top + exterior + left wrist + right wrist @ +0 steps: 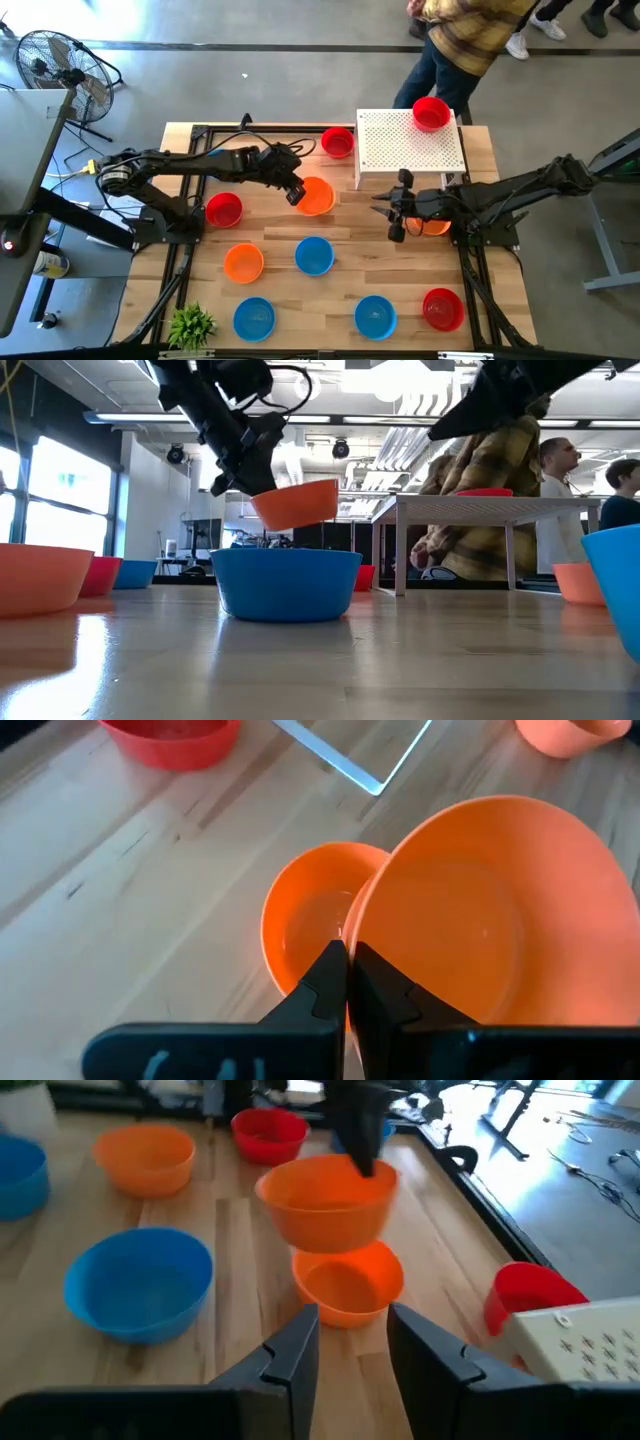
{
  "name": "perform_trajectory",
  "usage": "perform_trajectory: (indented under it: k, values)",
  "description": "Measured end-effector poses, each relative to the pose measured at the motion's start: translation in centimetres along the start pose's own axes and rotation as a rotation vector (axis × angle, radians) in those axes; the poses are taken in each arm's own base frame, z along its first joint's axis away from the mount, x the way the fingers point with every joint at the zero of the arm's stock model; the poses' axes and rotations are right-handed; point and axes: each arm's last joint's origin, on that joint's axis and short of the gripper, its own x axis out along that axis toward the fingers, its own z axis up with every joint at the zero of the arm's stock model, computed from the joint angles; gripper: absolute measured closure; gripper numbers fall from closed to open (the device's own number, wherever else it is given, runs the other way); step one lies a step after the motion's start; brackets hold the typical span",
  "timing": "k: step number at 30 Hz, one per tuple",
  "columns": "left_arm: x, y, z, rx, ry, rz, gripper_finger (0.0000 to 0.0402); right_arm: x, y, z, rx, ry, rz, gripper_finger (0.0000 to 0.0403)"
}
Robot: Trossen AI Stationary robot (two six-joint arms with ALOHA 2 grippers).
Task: Pick & Place Mini bowls
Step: Put the orange bowl on the shelf
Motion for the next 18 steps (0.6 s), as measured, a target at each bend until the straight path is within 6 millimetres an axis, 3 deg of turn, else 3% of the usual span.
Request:
perform_trajectory:
  k: [18]
  values:
    - [0.6, -0.6, -0.4, -0.042, 0.059, -0.088, 0.0401, 7.5, 4.7, 5.0, -0.623, 0.207, 0.117, 0.0238]
